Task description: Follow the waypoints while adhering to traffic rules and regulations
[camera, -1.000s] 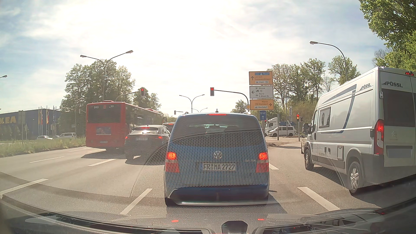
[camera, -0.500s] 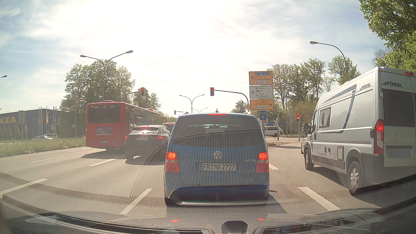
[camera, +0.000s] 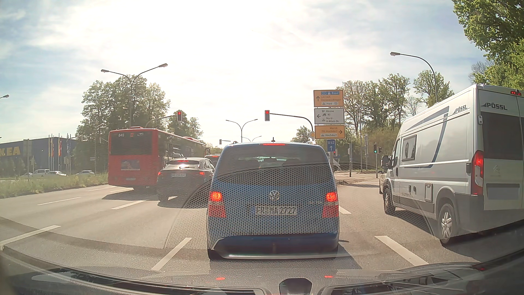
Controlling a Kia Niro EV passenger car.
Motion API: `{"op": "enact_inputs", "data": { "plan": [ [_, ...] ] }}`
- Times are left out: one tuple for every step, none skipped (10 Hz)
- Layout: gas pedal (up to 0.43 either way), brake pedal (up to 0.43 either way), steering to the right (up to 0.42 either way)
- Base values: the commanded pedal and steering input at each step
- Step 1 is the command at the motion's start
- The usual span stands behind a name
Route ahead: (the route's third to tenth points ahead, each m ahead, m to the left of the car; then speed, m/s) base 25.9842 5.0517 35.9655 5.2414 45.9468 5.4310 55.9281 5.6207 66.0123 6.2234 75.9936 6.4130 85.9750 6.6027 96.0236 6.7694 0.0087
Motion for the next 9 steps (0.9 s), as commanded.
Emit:
{"op": "enact_inputs", "data": {
  "plan": [
    [0.0,0.232,0.004],
    [0.0,0.232,0.004],
    [0.0,0.232,0.004],
    [0.0,0.226,0.004],
    [0.0,0.226,0.004],
    [0.0,0.226,0.004],
    [0.0,0.226,0.004],
    [0.0,0.232,0.004],
    [0.0,0.232,0.004]
  ]
}}
